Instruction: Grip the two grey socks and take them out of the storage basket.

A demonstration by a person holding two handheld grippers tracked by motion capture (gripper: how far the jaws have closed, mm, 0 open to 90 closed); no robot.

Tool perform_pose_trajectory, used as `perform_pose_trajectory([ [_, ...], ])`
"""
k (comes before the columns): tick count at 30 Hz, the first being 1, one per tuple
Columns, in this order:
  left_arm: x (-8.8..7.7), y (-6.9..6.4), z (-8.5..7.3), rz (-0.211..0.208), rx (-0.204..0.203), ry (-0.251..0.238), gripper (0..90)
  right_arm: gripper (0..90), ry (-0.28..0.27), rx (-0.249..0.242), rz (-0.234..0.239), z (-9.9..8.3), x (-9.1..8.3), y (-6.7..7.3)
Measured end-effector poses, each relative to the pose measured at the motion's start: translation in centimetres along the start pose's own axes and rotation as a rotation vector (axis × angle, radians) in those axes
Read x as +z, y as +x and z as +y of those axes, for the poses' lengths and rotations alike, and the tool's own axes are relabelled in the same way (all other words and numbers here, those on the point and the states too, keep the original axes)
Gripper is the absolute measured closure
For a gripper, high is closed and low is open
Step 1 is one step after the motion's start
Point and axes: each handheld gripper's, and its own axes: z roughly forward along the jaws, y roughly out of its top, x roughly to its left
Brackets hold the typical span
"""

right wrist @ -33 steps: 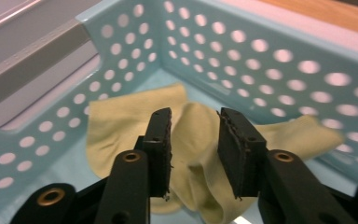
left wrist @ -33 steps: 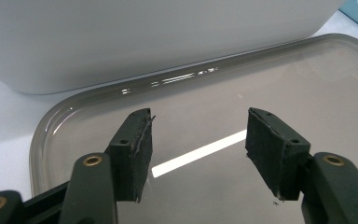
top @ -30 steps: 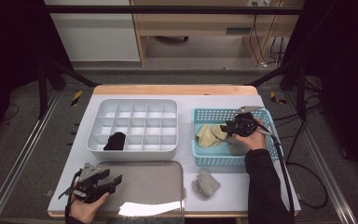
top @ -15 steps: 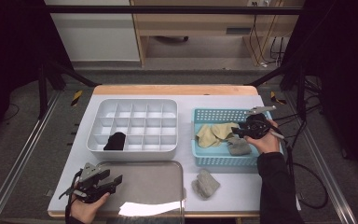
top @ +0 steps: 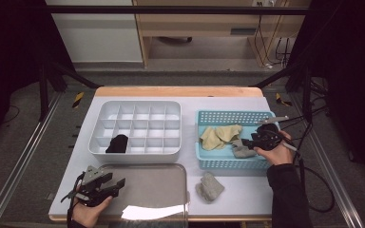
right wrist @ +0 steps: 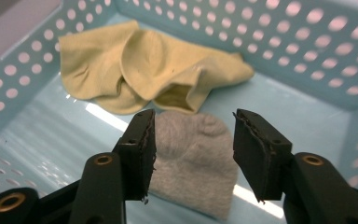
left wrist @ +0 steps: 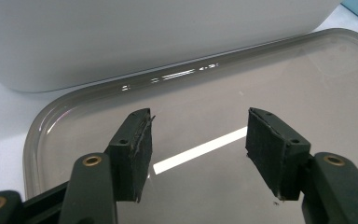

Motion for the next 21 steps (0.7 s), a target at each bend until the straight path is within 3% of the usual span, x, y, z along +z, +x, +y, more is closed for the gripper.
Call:
perform_pose_trajectory([
  [6, 0.1, 0.0, 0.0, 0.001, -0.002, 0.002, 39.8, 48.3, 0.031, 0.025, 0.013, -1.0, 1.8, 0.2],
  [8, 0.1, 0.0, 0.0, 0.001, -0.001, 0.001, 39.8, 48.3, 0.082, 0.040, 0.005, -0.9, 2.2, 0.4],
  [13, 0.1, 0.0, 0.0, 0.000, 0.001, 0.002, 39.8, 50.5, 0.104, 0.059, -0.008, -0.7, 2.6, 1.1],
  [15, 0.0, 0.0, 0.0, 0.001, 0.002, 0.002, 39.9, 59.6, 0.122, 0.052, -0.028, -0.7, 2.8, 1.4],
  [19, 0.0, 0.0, 0.0, 0.002, 0.002, 0.002, 39.9, 85.9, 0.113, 0.055, -0.017, -0.8, 2.9, 1.7],
  [21, 0.0, 0.0, 0.0, 0.002, 0.002, 0.002, 39.8, 89.7, 0.085, 0.070, -0.009, -0.8, 2.8, 1.8],
])
